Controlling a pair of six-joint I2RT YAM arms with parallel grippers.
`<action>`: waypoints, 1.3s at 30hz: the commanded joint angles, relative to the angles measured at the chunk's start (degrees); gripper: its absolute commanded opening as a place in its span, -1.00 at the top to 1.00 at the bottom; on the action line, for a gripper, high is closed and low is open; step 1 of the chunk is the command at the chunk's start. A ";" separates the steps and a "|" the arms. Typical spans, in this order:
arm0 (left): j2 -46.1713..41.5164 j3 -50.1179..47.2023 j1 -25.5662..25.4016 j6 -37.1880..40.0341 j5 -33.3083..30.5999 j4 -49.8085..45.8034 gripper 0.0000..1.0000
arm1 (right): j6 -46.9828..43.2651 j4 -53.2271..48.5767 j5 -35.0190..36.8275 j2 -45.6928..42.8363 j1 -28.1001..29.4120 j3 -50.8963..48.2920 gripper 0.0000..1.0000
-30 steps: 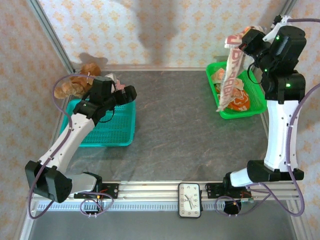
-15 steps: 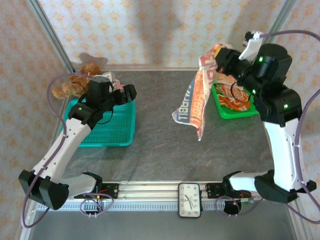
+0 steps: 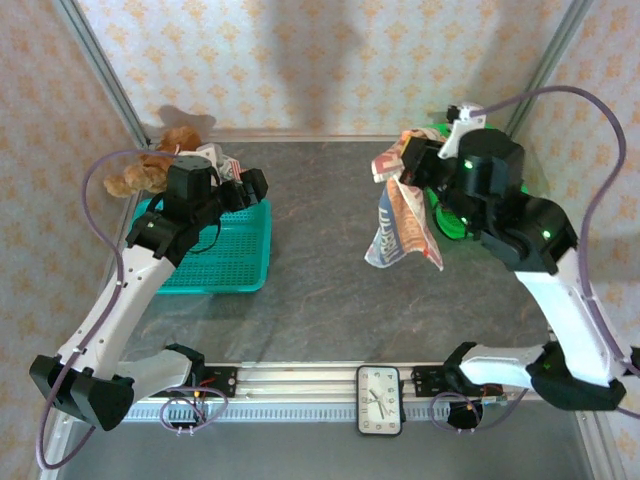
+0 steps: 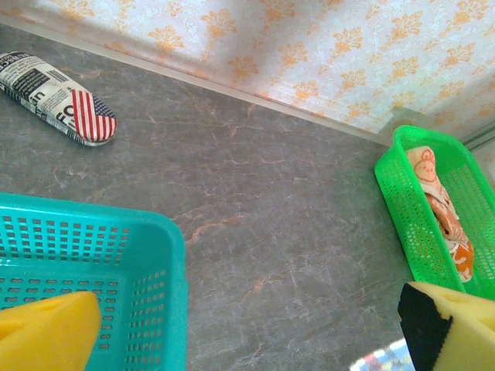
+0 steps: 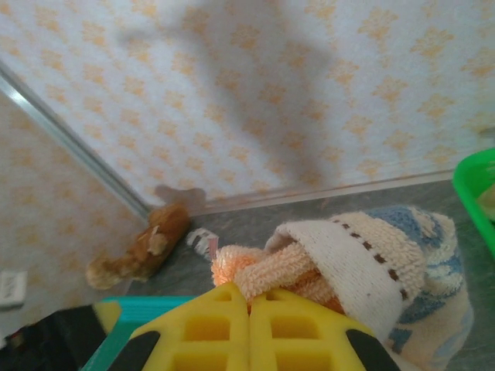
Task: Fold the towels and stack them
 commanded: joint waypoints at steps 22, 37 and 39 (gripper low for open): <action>1.62 -0.36 -0.43 0.75 -0.39 1.92 -0.99 | -2.98 -6.17 20.53 1.09 1.16 5.45 1.00; -6.33 -6.37 -0.36 1.49 -3.32 -2.19 -0.99 | -1.56 0.88 3.91 38.97 -4.58 24.98 0.93; -7.60 -6.60 -0.37 1.53 -3.86 -3.81 -0.99 | -2.44 -1.30 1.77 48.48 -4.99 34.81 0.26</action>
